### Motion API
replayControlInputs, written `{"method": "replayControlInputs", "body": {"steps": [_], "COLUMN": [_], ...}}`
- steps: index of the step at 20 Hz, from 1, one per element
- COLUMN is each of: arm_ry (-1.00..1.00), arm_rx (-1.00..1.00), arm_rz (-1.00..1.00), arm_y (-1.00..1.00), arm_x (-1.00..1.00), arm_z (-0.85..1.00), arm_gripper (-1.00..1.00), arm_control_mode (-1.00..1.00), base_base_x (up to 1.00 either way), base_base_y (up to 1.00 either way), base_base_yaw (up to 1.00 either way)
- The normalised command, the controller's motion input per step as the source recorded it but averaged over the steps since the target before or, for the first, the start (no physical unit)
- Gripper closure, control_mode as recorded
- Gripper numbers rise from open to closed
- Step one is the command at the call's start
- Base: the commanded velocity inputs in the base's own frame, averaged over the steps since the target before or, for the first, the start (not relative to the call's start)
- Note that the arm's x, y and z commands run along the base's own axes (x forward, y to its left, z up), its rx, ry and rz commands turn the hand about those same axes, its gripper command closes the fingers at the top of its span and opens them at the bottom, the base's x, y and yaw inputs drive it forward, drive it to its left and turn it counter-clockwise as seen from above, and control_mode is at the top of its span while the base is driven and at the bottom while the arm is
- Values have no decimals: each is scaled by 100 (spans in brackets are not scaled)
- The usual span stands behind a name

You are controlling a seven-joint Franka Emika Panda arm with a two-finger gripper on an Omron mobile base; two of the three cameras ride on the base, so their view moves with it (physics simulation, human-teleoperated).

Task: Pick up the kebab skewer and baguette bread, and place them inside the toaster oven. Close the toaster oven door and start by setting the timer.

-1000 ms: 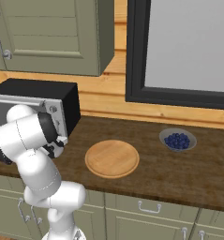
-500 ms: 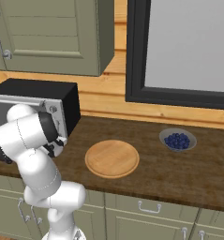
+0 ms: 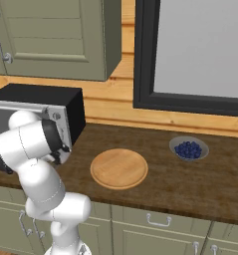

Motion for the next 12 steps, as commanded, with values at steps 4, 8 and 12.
{"method": "replayControlInputs", "body": {"steps": [4, 8, 12], "arm_ry": [0, 0, 0], "arm_rx": [21, 18, 20], "arm_rz": [0, 0, 0], "arm_y": [-20, -29, -5], "arm_x": [1, 0, 0], "arm_z": [-45, -46, -51], "arm_gripper": [100, 100, 100], "arm_control_mode": [-100, -100, -100], "base_base_x": [0, 0, 0], "base_base_y": [0, 0, 0], "base_base_yaw": [0, 0, 0]}}
